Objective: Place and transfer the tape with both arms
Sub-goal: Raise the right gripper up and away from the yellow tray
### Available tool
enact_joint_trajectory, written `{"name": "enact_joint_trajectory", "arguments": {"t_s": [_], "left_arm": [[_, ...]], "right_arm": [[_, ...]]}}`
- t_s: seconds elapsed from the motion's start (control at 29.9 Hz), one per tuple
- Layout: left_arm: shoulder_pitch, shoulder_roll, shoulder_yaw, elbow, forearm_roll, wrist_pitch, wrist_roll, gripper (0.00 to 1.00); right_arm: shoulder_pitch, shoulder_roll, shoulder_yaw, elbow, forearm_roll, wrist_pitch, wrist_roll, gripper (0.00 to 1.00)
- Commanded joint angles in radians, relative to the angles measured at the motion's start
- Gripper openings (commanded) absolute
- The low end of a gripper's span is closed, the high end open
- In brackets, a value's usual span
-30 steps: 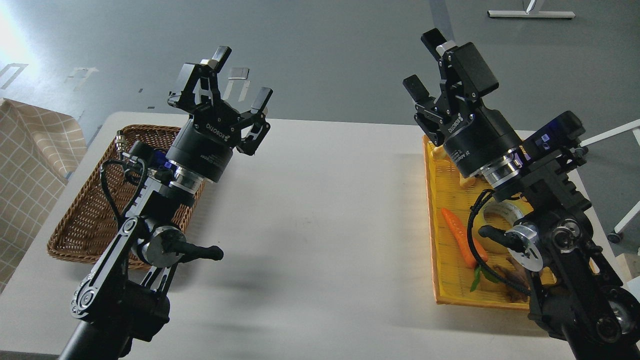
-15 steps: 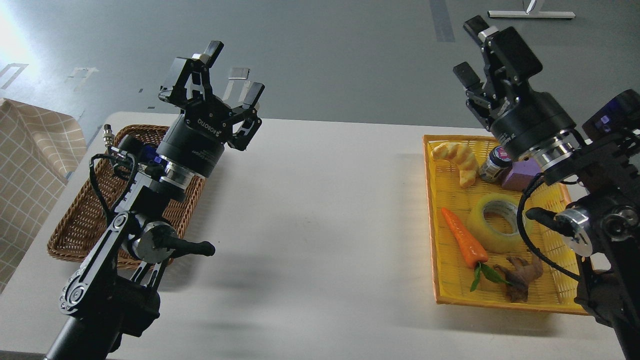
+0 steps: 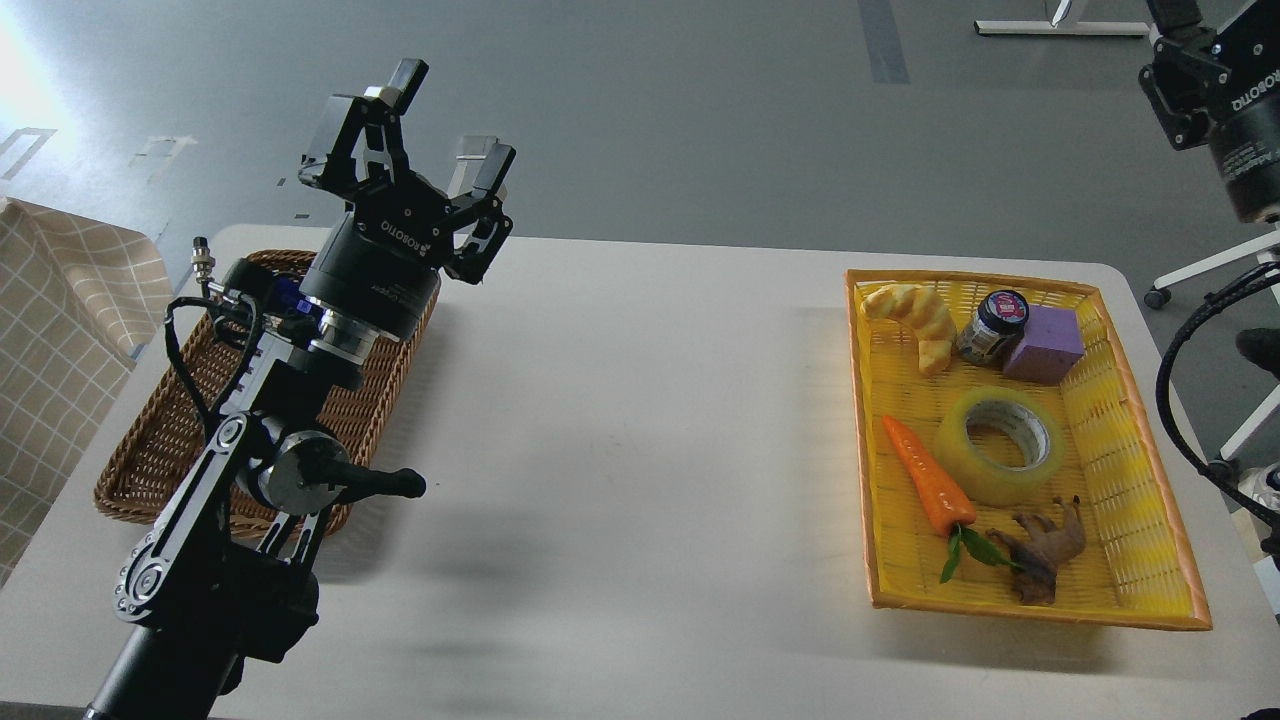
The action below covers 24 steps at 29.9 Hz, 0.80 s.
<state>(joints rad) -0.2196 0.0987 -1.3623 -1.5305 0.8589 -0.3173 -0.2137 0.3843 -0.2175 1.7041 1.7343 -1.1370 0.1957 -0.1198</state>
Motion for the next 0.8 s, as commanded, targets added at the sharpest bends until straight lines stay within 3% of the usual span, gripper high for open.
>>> {"name": "enact_joint_trajectory", "arguments": {"t_s": [0.0, 0.13, 0.2, 0.54, 0.77], "left_arm": [[-0.004, 0.003, -0.001, 0.000, 0.000, 0.000, -0.001, 0.98], [-0.004, -0.007, -0.001, 0.000, 0.002, 0.009, 0.000, 0.98], [-0.006, -0.008, -0.001, 0.001, 0.002, 0.018, 0.000, 0.98], [-0.003, -0.020, 0.000, 0.001, 0.012, 0.018, 0.002, 0.98], [0.006, -0.077, 0.002, 0.001, 0.035, 0.020, 0.002, 0.98]], "right_arm": [[-0.001, -0.051, 0.017, -0.001, 0.002, 0.025, -0.003, 1.00], [-0.022, -0.166, -0.024, -0.001, -0.004, 0.117, -0.012, 0.99], [-0.047, -0.244, -0.082, -0.002, -0.064, 0.169, -0.047, 0.98], [-0.290, -0.482, -0.141, -0.005, -0.495, 0.189, -0.054, 0.98], [-0.340, -0.488, -0.158, -0.012, -0.725, 0.189, -0.060, 0.99]]}}
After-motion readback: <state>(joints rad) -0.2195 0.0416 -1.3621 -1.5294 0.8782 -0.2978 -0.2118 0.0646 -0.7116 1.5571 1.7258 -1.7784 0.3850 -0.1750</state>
